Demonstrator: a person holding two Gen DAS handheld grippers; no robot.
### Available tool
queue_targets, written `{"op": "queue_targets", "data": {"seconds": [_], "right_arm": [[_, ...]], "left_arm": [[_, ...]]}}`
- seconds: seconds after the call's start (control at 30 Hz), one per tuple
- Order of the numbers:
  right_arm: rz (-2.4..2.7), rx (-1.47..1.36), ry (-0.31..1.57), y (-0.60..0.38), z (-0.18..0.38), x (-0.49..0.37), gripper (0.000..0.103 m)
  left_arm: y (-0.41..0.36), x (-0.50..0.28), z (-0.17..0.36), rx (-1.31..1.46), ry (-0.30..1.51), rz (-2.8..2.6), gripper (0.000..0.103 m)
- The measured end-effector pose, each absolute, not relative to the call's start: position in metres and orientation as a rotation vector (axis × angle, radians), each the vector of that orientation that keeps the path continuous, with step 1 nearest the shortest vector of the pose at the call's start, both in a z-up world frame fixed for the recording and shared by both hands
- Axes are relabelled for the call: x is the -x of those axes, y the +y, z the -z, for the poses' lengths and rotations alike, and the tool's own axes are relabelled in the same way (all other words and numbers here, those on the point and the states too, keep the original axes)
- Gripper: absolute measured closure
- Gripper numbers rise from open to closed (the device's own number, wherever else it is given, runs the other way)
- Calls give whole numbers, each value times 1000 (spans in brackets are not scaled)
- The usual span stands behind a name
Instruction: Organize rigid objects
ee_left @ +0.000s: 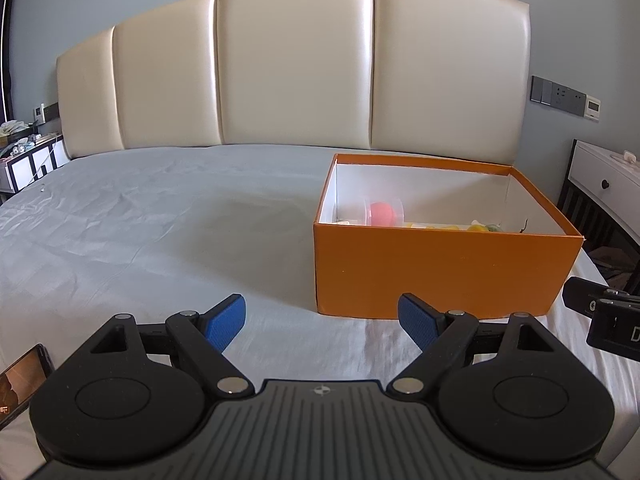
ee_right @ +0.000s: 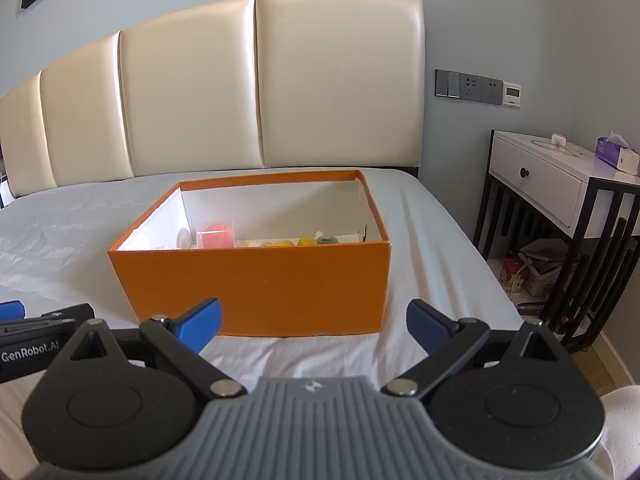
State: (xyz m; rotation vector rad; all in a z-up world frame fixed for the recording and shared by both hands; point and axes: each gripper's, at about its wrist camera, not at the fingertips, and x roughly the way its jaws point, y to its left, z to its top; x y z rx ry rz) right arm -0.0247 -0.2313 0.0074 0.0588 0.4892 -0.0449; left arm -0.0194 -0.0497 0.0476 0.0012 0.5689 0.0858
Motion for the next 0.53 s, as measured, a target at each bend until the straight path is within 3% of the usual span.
{"op": "queue_targets", "data": {"seconds": [0.53], "right_arm": [[46,-74,507,-232,-3,23,6]], "left_arm": [[-49,22,-47,6,567,-71,2]]}}
